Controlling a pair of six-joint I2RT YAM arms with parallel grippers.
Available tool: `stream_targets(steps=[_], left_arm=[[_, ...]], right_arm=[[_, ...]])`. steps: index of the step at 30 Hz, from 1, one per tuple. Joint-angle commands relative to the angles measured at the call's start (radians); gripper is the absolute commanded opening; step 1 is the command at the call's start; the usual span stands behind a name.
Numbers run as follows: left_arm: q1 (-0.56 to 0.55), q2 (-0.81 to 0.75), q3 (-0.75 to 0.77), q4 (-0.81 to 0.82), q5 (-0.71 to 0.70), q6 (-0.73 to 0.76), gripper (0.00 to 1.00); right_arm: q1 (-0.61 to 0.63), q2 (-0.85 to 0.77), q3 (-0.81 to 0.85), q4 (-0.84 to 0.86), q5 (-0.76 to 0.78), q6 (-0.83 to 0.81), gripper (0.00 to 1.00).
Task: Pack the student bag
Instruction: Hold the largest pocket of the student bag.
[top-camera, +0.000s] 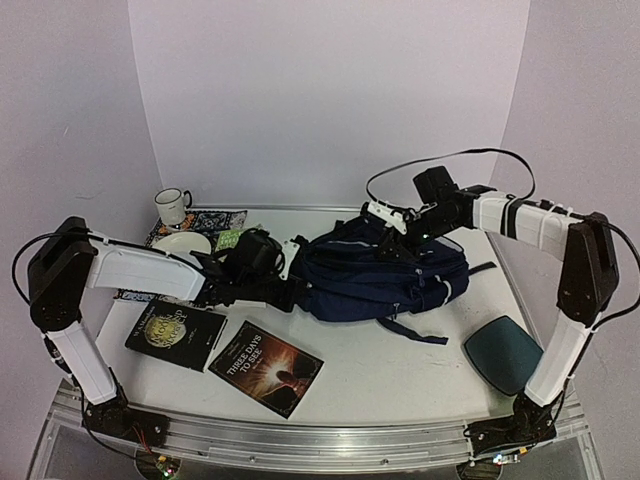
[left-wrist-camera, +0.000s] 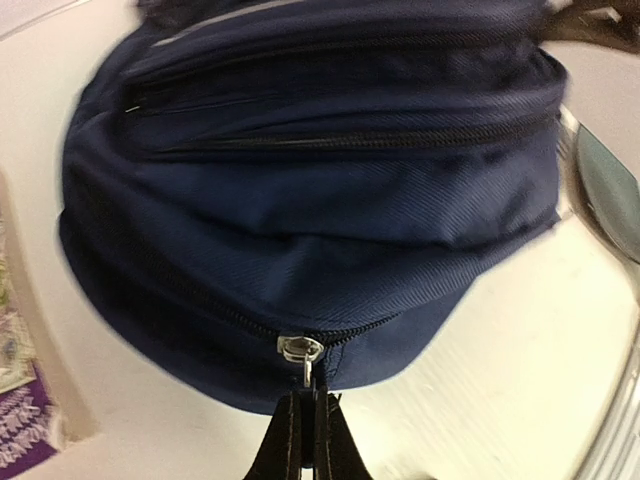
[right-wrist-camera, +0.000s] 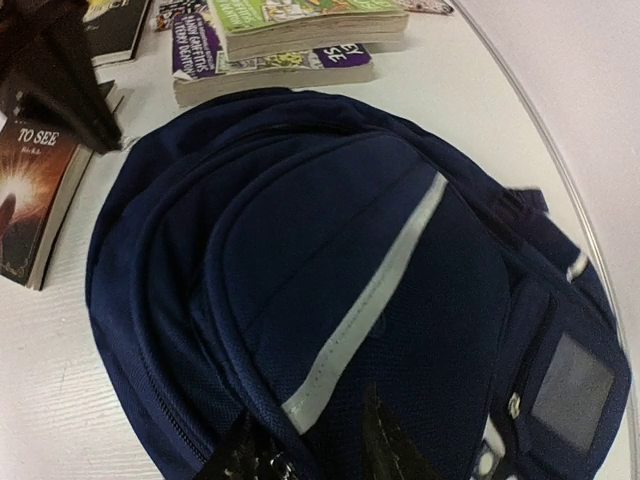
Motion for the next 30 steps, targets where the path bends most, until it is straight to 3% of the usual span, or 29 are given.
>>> stream_targets(steps=[1, 6, 8, 18, 23, 30], left_arm=[[-0.050, -0.041, 0.018, 0.093, 0.124, -0.042, 0.00], [-0.057, -0.004, 0.046, 0.125, 0.168, -0.076, 0.00], [-0.061, 0.008, 0.057, 0.128, 0.168, -0.080, 0.00], [-0.072, 0.007, 0.076, 0.139, 0.171, -0.105, 0.00], [-0.076, 0.010, 0.081, 0.150, 0.185, -0.115, 0.00], [-0.076, 0.004, 0.081, 0.158, 0.197, -0.116, 0.00]], right_arm=[[0.032, -0.148, -0.094, 0.111, 0.027, 0.162, 0.45], [0.130, -0.307, -0.303, 0.223, 0.082, 0.235, 0.63], [0.167, -0.347, -0.360, 0.268, 0.122, 0.245, 0.66], [0.272, -0.259, -0.417, 0.336, 0.166, 0.199, 0.74], [0.314, -0.214, -0.435, 0.390, 0.229, 0.185, 0.71], [0.317, -0.148, -0.428, 0.397, 0.329, 0.149, 0.50]])
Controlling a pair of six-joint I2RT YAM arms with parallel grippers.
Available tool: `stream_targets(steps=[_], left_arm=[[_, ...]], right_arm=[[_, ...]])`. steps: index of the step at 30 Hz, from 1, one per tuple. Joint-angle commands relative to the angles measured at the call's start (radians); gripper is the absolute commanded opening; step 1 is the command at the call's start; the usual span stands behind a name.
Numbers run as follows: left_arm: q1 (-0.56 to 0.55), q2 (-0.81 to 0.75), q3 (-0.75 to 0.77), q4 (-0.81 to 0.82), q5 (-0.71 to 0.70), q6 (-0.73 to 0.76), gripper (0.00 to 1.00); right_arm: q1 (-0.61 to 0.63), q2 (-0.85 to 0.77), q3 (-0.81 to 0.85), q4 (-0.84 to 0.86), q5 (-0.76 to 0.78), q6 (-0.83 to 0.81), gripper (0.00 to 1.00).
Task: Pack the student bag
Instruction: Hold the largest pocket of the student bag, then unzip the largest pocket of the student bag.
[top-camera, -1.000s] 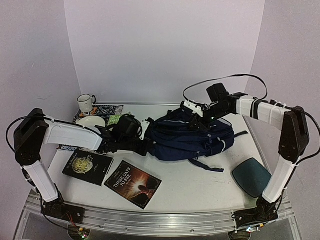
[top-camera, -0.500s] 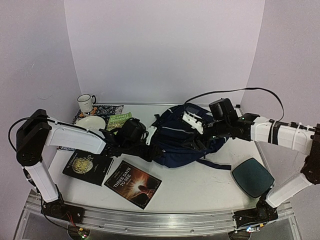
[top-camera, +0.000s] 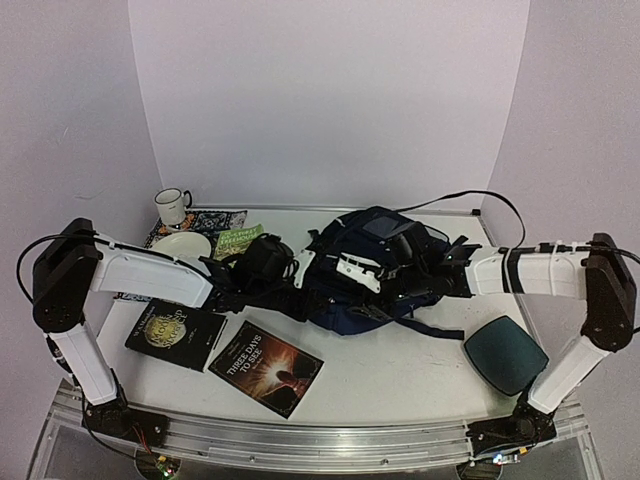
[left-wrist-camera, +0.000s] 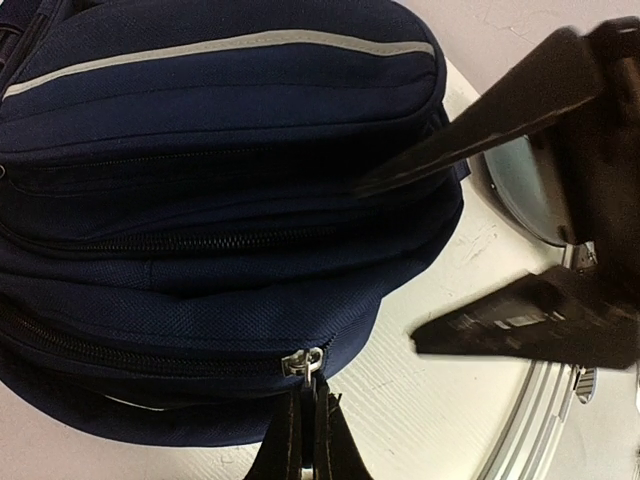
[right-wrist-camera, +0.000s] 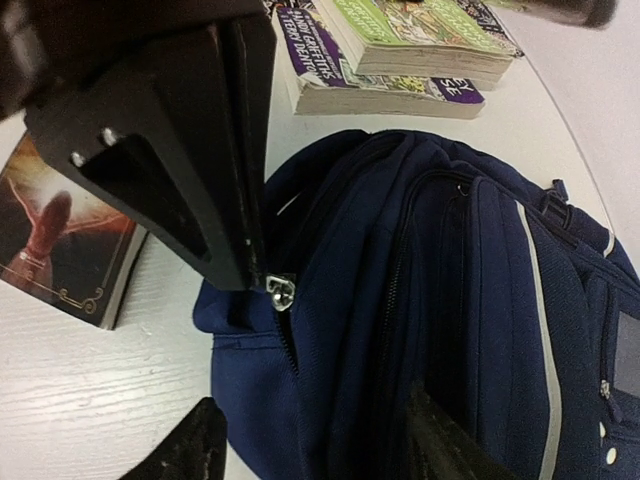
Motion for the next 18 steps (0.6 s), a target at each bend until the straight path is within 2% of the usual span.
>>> stream_targets(steps=[1, 3, 7, 8, 14, 18], left_arm=[[-0.009, -0.020, 0.060, 0.105, 0.030, -0.006, 0.00], [-0.009, -0.022, 0.057, 0.105, 0.027, -0.007, 0.00], [-0.007, -0.029, 0.046, 0.097, -0.008, 0.002, 0.00], [-0.002, -0.031, 0.042, 0.089, -0.023, 0.004, 0.00], [0.064, -0.049, -0.006, 0.062, -0.068, -0.001, 0.00], [0.122, -0.057, -0.041, 0.042, -0.105, 0.017, 0.00]], right_arm=[[-0.002, 0.035, -0.002, 0.013, 0.085, -0.031, 0.47], [-0.003, 0.034, -0.007, 0.008, 0.098, -0.037, 0.35], [-0.002, 0.002, -0.026, -0.012, 0.118, -0.050, 0.04], [-0.002, -0.017, -0.033, -0.014, 0.119, -0.053, 0.00], [-0.010, -0.179, -0.108, -0.051, 0.161, -0.085, 0.00], [-0.068, -0.330, -0.179, -0.039, 0.127, -0.058, 0.00]])
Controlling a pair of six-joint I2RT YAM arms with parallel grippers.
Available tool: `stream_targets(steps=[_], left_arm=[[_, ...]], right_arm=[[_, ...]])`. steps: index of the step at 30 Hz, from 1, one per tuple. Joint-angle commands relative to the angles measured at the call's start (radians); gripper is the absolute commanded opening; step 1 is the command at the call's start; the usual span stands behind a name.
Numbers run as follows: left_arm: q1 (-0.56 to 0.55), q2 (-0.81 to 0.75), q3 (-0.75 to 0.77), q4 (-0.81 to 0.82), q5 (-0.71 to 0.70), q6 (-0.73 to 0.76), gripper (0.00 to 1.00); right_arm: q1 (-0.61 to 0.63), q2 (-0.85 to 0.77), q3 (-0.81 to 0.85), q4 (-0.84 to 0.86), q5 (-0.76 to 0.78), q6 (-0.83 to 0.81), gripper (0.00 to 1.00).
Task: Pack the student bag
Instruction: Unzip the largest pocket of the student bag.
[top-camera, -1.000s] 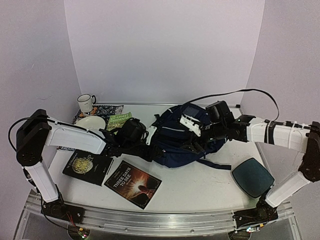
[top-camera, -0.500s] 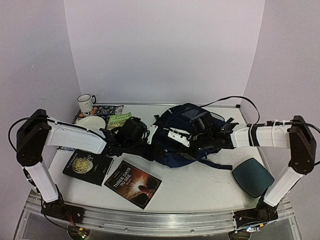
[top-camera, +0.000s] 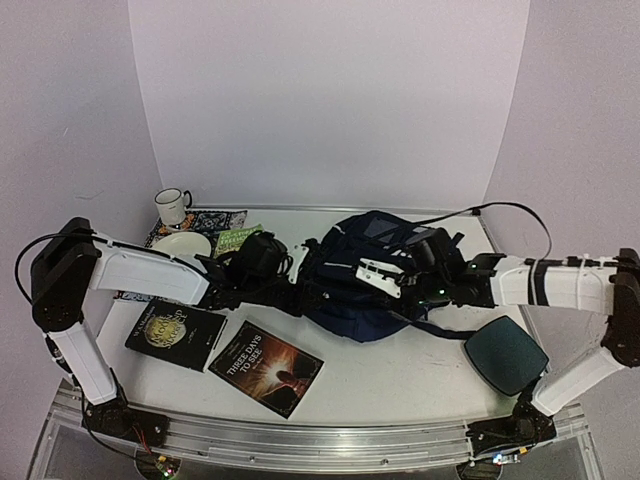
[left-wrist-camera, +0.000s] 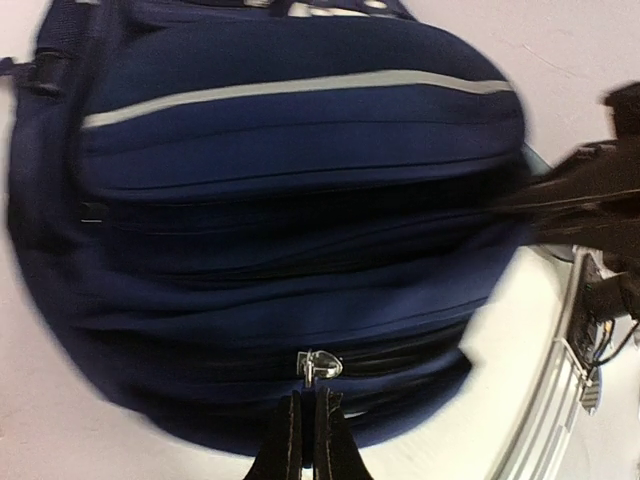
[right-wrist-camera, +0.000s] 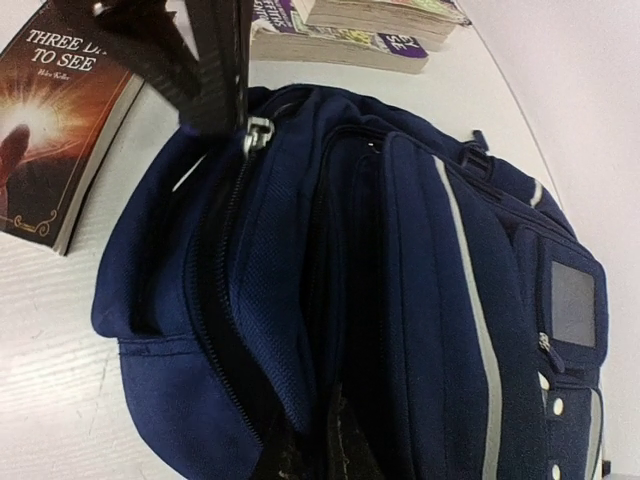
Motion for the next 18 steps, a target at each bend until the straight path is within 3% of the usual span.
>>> stream_targets(steps=[1, 6, 12, 14, 18], left_arm=[[0.095, -0.049, -0.032, 0.023, -0.099, 0.018, 0.00], [0.169, -0.023, -0.040, 0.006, -0.125, 0.053, 0.00], [0.220, 0.022, 0.007, -0.023, -0.117, 0.081, 0.00], [0.198, 0.016, 0.022, -0.013, -0.054, 0.086, 0.00], [0.113, -0.008, 0.043, 0.017, 0.004, 0.097, 0.00]], right_arm=[[-0.070, -0.204, -0.072, -0.018, -0.020, 0.027, 0.00], [-0.151, -0.314, -0.199, 0.132, -0.075, 0.100, 0.00], [-0.196, -0.286, -0.214, 0.199, -0.105, 0.175, 0.00], [-0.196, -0.251, -0.174, 0.179, -0.162, 0.211, 0.04], [-0.191, -0.159, -0.074, 0.100, -0.294, 0.319, 0.29]])
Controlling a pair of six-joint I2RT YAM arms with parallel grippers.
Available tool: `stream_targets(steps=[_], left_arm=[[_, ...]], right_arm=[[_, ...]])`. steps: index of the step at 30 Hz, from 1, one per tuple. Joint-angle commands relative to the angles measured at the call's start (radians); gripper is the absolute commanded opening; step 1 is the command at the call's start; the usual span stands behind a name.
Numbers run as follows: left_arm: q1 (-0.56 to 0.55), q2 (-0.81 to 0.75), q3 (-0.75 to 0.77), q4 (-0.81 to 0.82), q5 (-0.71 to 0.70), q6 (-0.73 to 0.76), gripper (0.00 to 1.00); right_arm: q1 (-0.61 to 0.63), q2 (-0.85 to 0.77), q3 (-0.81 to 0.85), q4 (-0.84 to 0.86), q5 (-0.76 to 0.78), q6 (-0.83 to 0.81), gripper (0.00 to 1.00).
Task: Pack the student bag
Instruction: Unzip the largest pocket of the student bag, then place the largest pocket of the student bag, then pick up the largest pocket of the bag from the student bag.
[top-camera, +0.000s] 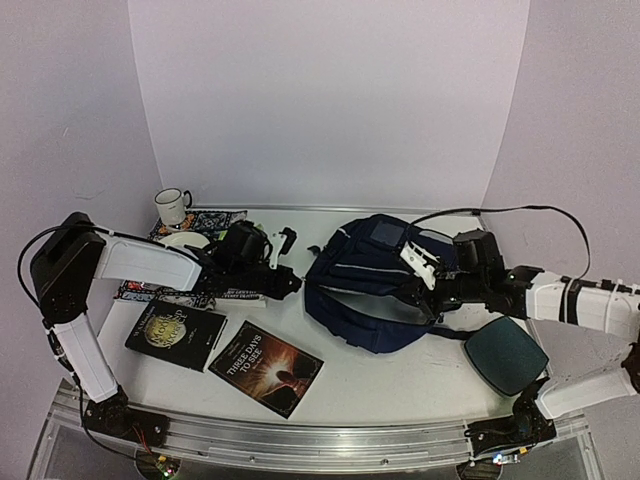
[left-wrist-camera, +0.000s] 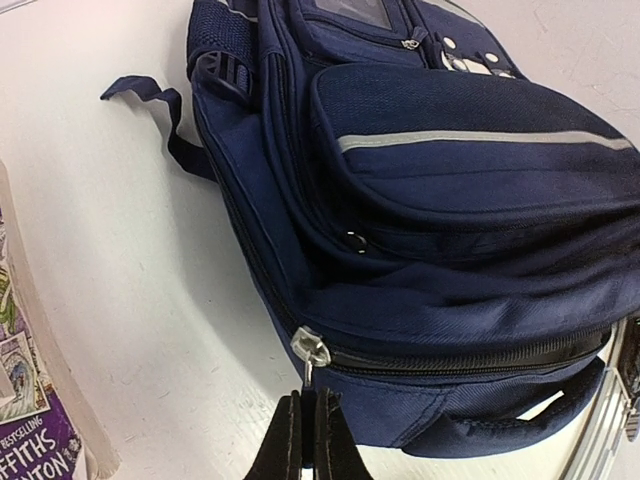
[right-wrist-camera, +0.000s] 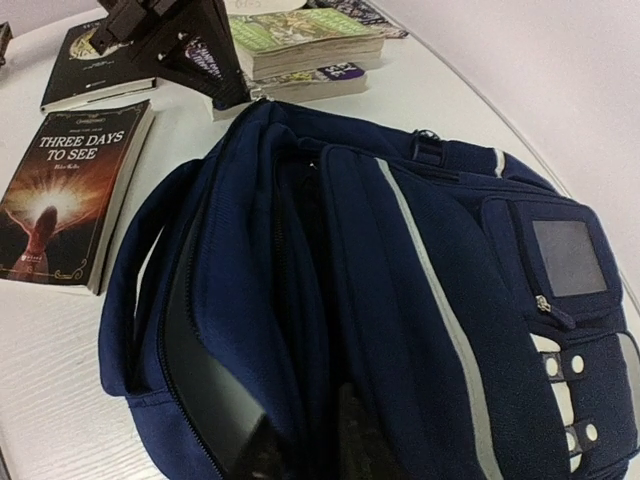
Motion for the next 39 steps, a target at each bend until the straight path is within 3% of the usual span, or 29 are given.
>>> stream_targets(steps=[1, 3, 6, 12, 23, 32, 39], left_arm=[[-0.046, -0.036, 0.052, 0.037, 0.036, 0.007, 0.00], [-0.071, -0.046, 0.055, 0.064, 0.066, -0.012, 0.00], [-0.104, -0.046, 0.076, 0.065, 0.068, -0.022, 0.00], [-0.126, -0.064, 0.096, 0.074, 0.091, -0.042, 0.00], [-0.136, -0.079, 0.078, 0.086, 0.092, -0.049, 0.00], [-0.138, -0.082, 0.057, 0.090, 0.089, -0.032, 0.00], [-0.138, -0.076, 0.024, 0.087, 0.060, -0.014, 0.00]], right_arm=[[-0.006, 0.082, 0.134, -0.021, -0.103, 0.161, 0.35], [0.038, 0.110, 0.156, -0.019, -0.091, 0.191, 0.49], [0.109, 0.152, 0.193, -0.008, -0.027, 0.234, 0.62], [0.179, 0.266, 0.266, -0.007, 0.033, 0.276, 0.70], [0.203, 0.389, 0.318, -0.035, 0.031, 0.343, 0.65], [0.203, 0.409, 0.339, -0.128, 0.129, 0.326, 0.33], [0.203, 0.362, 0.323, -0.189, 0.183, 0.302, 0.31]])
